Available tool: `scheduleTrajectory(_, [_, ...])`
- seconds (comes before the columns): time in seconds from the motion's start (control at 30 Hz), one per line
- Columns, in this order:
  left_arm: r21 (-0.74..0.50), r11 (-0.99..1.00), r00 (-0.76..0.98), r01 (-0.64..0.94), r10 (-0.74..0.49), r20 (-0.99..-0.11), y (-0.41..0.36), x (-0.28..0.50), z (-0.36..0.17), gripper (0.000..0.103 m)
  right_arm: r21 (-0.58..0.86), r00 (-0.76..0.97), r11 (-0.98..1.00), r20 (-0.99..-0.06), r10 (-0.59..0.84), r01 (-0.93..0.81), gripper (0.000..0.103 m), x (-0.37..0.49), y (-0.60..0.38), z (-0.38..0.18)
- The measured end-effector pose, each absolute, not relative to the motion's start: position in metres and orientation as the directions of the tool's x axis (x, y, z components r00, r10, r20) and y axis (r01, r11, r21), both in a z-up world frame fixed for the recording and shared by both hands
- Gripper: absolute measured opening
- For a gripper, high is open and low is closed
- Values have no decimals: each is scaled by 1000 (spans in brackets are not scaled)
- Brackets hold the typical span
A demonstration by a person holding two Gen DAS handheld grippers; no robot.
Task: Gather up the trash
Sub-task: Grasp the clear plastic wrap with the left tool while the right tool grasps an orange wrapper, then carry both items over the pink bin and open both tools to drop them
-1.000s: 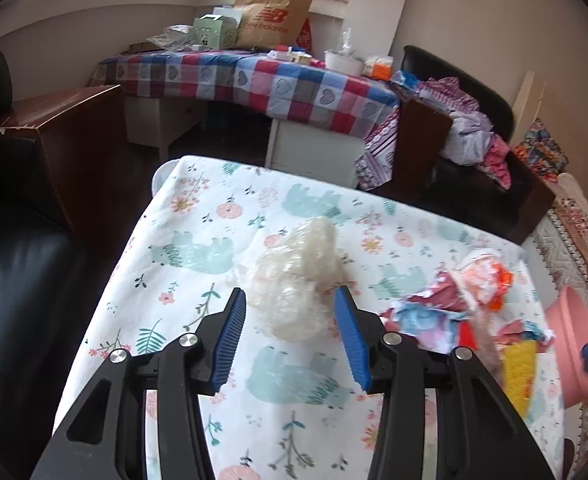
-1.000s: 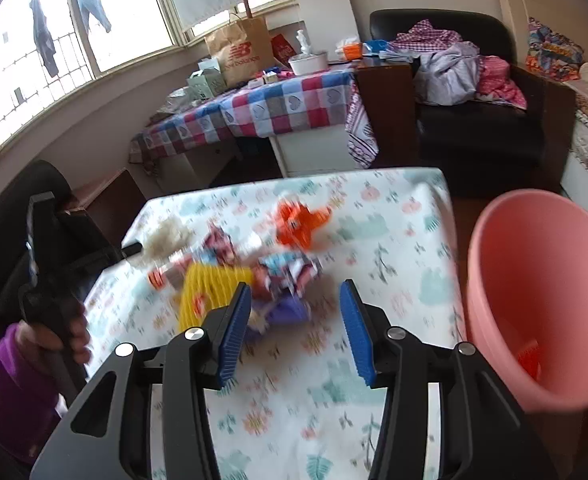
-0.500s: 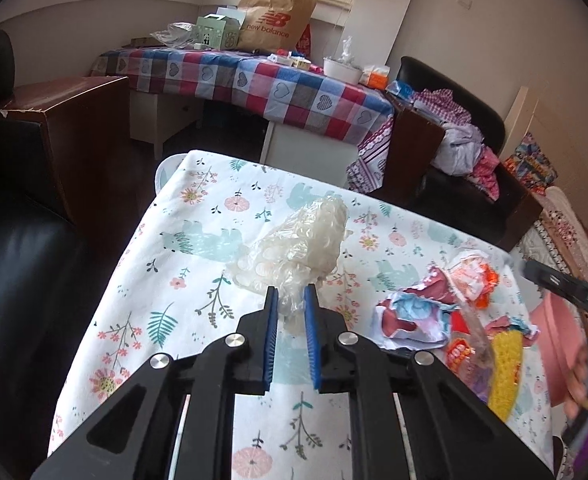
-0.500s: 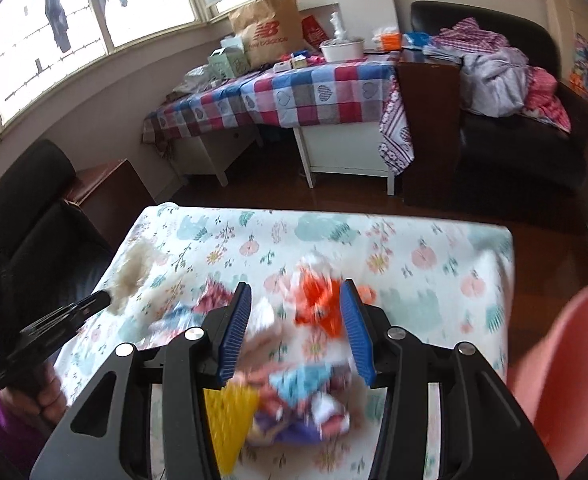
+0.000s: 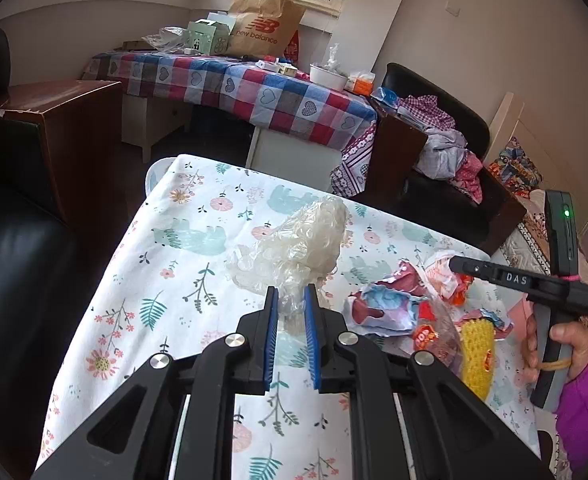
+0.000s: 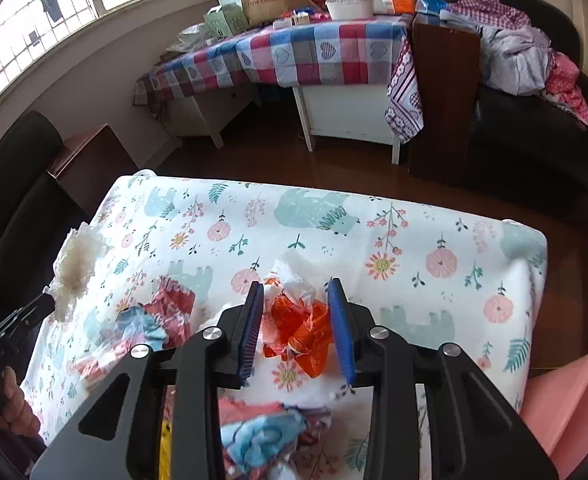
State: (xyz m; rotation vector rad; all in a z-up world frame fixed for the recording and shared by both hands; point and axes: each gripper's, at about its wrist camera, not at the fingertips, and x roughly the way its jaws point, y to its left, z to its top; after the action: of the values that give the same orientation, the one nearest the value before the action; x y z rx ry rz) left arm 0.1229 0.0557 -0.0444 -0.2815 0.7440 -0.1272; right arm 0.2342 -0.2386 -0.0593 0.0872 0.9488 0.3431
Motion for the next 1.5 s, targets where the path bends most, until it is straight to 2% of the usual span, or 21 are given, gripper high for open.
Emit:
scheduleTrajectory(0.03, [-297, 955, 732, 18, -215, -647, 55, 122, -43, 12, 220, 540, 943, -776, 325, -251, 27, 230, -239, -58])
scheduleTrajectory(0.37, [-282, 956, 758, 79, -241, -606, 38, 96, -15, 12, 243, 650, 948, -691, 317, -205, 26, 169, -268, -28])
scheduleTrajectory(0.8, [-266, 934, 737, 239, -353, -577, -25, 63, 12, 12, 300, 765, 942, -568, 303, -150, 26, 78, -310, 17])
scheduleTrajectory(1.5, [-226, 842, 623, 490, -519, -584, -174, 52, 24, 12, 325, 843, 938, -533, 76, 120, 26, 6, -422, 7])
